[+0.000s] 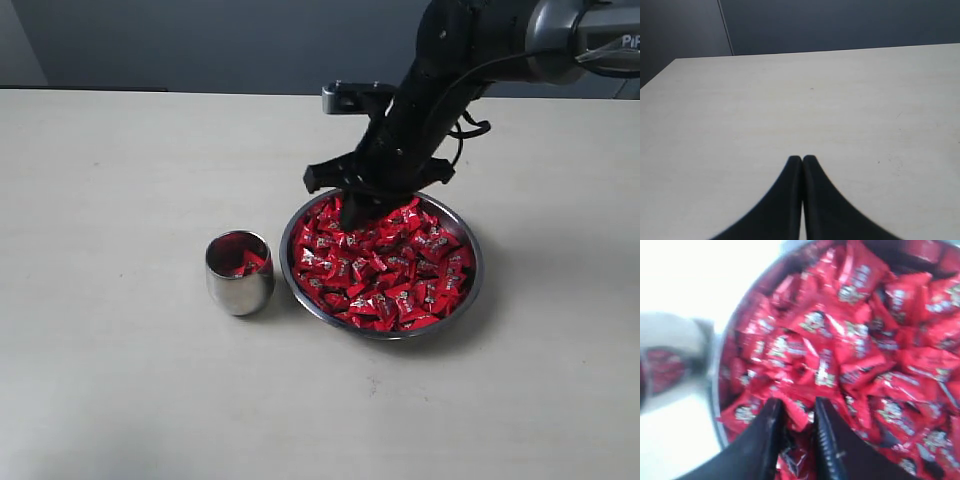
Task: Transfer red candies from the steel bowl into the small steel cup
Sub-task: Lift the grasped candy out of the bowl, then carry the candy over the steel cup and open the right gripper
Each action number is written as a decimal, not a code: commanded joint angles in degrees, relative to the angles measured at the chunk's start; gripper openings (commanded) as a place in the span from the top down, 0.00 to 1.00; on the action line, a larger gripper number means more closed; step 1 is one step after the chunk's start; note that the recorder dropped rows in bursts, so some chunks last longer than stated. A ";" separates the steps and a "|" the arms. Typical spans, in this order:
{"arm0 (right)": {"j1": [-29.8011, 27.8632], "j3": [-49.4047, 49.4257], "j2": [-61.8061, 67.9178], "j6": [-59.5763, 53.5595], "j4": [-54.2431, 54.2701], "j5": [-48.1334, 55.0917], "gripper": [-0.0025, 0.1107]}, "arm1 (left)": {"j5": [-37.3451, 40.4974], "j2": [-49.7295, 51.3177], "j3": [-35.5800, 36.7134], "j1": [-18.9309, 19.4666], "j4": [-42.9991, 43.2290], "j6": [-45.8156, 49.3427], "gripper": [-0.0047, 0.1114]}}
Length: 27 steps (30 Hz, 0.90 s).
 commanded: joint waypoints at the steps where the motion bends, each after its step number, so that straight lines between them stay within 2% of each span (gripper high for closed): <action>1: 2.94 -4.76 -0.55 -2.00 4.18 -0.95 0.99 | -0.45 -0.27 0.26 -0.38 0.11 -0.08 0.96; 12: 12.96 -17.58 5.96 -0.67 0.02 1.00 0.99 | -0.45 -0.27 0.26 -0.38 0.11 -0.08 0.96; 27: 14.53 -18.86 8.86 0.25 -3.31 3.16 0.99 | -0.45 -0.27 0.26 -0.38 0.11 -0.08 0.96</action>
